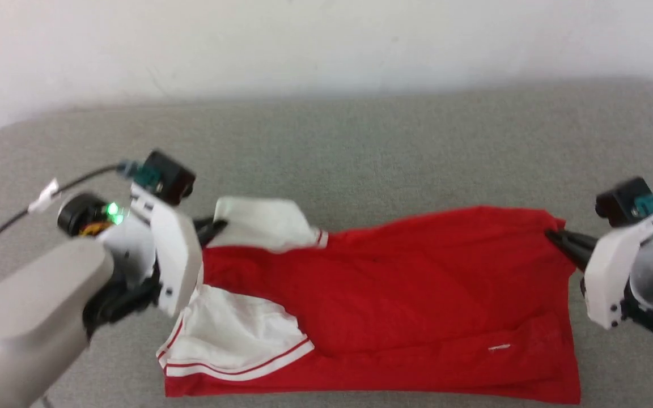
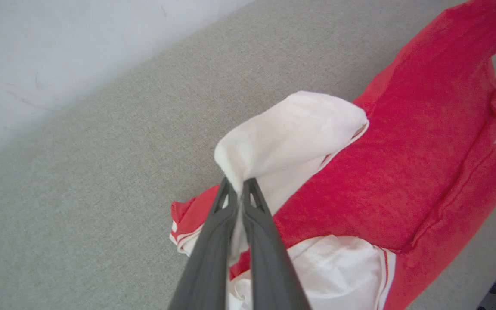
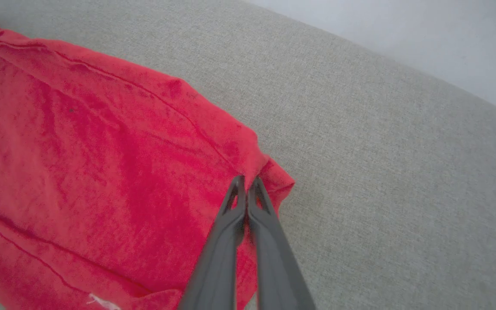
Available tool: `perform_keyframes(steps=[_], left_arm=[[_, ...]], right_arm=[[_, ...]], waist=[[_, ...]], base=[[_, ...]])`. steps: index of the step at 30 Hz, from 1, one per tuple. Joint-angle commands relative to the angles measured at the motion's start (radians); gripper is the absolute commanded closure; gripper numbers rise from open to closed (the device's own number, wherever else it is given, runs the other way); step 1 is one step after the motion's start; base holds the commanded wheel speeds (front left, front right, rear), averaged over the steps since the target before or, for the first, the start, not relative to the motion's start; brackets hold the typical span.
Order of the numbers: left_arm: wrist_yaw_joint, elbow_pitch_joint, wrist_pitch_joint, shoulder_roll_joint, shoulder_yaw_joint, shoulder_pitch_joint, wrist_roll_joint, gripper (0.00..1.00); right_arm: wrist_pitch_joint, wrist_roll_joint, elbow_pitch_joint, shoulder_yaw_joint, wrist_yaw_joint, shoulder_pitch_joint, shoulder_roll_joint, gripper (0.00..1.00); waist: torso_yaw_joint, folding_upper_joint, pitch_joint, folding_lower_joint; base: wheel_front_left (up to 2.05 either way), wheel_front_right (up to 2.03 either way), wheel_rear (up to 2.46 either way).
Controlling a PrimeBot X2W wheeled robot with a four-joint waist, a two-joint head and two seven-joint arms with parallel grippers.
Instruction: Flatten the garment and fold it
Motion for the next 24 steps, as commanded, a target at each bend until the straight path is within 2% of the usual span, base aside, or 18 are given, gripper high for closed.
perform_keyframes(steps=[1, 4, 8, 11, 18, 19, 20, 21, 24], left_arm=[[0.022, -0.029, -0.013, 0.024, -0.004, 0.043, -0.012, 1.00], [0.062, -0.095, -0.032, 0.065, -0.016, 0.129, -0.035, 1.00], [0.107, -0.132, -0.064, 0.084, -0.037, 0.235, -0.063, 1.00], [0.125, -0.109, -0.097, 0.061, -0.051, 0.298, -0.083, 1.00], [0.135, 0.001, -0.164, -0.009, -0.060, 0.358, -0.092, 1.00], [0.134, 0.016, -0.170, -0.017, -0.060, 0.361, -0.094, 0.75], [0.137, 0.027, -0.190, -0.020, -0.053, 0.358, -0.086, 0.00], [0.145, 0.035, -0.220, -0.023, -0.040, 0.356, -0.083, 0.00], [0.153, 0.038, -0.270, -0.018, -0.023, 0.353, -0.067, 0.00]], right_arm=[[-0.018, 0.005, -0.010, -0.016, -0.001, 0.038, -0.008, 1.00], [-0.038, -0.003, -0.039, -0.040, -0.001, 0.115, -0.020, 1.00], [-0.045, -0.004, -0.069, -0.085, -0.001, 0.220, -0.018, 1.00], [-0.033, -0.001, -0.080, -0.114, -0.001, 0.291, -0.009, 1.00], [0.020, -0.050, -0.053, -0.131, -0.001, 0.361, 0.028, 1.00], [0.021, -0.058, -0.050, -0.135, -0.001, 0.362, 0.033, 1.00], [0.021, -0.058, -0.048, -0.145, -0.001, 0.363, 0.041, 0.34], [0.022, -0.054, -0.051, -0.155, -0.001, 0.364, 0.045, 0.00], [0.020, -0.056, -0.064, -0.176, -0.001, 0.364, 0.041, 0.00]], waist=[[0.024, 0.0000, -0.045, 0.0003], [0.029, 0.0000, -0.059, 0.0003], [0.033, 0.0000, -0.063, 0.0003], [0.031, 0.0000, -0.058, 0.0003], [0.025, 0.0000, -0.042, 0.0003], [0.025, 0.0000, -0.041, 0.0003], [0.024, 0.0000, -0.041, 0.0003], [0.024, 0.0000, -0.042, 0.0003], [0.023, 0.0000, -0.051, 0.0003]], base=[[0.00, 0.00, 0.00], [0.00, 0.00, 0.00], [0.00, 0.00, 0.00], [0.00, 0.00, 0.00], [0.00, 0.00, 0.00], [0.00, 0.00, 0.00], [0.00, 0.00, 0.00], [0.00, 0.00, 0.00], [0.00, 0.00, 0.00]])
